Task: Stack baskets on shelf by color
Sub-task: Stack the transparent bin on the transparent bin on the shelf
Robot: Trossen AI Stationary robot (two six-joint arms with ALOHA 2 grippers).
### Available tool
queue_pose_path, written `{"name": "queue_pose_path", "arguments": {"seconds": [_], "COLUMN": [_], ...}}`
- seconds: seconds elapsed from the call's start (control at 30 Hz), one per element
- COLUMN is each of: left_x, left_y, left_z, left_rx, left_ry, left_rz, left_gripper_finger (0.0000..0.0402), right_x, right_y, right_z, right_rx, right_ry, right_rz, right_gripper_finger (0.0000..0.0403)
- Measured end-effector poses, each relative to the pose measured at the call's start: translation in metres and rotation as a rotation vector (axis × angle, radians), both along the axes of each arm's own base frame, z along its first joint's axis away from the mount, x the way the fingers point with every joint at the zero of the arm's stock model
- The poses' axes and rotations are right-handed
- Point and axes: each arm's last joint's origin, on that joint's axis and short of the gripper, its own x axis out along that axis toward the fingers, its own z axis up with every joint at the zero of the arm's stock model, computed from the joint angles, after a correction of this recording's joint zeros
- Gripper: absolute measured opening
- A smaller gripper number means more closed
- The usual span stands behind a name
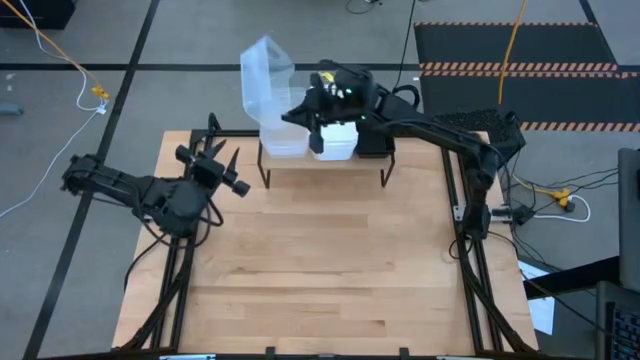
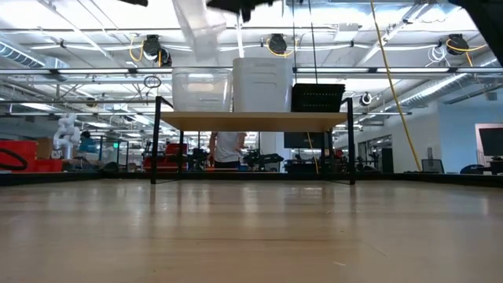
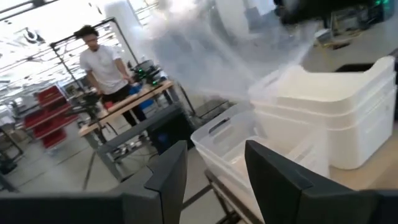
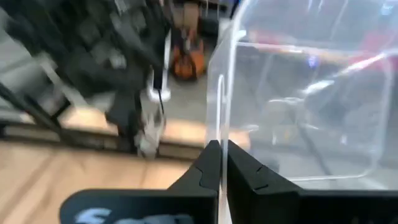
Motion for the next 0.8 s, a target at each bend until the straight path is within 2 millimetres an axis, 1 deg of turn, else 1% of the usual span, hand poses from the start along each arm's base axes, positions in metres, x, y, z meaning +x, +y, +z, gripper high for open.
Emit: {"name": "queue_pose_path", "arguments": {"seconds": [0.13,0.23,0.33,0.5,0.57,0.63,0.73,0.8], "left_x": [0.001,0.001,0.001,0.000,0.001,0.002,0.002,0.002], "left_y": [0.008,0.013,0.019,0.026,0.028,0.029,0.031,0.032], "left_z": [-0.001,-0.002,-0.005,-0.007,-0.007,-0.008,-0.008,-0.008], "left_rx": [0.000,0.001,-0.003,-0.013,-0.022,-0.033,-0.040,-0.041], "left_ry": [0.006,0.013,0.019,0.007,0.003,0.003,0.002,-0.001], "left_rz": [0.044,0.076,0.109,0.150,0.144,0.124,0.119,0.124], "left_gripper_finger": [0.0165,0.0165,0.0165,0.0165,0.0165,0.0165,0.0165,0.0165], "right_x": [0.004,0.004,0.002,0.001,0.001,0.001,0.000,0.000], "right_y": [-0.010,-0.009,-0.009,-0.011,-0.011,-0.011,-0.013,-0.014], "right_z": [-0.027,-0.036,-0.039,-0.039,-0.039,-0.040,-0.041,-0.040], "right_rx": [-0.001,-0.057,-0.100,-0.128,-0.140,-0.157,-0.181,-0.183], "right_ry": [0.164,0.245,0.293,0.303,0.306,0.325,0.347,0.349], "right_rz": [-0.010,-0.044,-0.073,-0.077,-0.077,-0.123,-0.193,-0.209], "right_gripper_finger": [0.0000,0.0001,0.0002,0.0011,0.0022,0.0038,0.0068,0.0089]}}
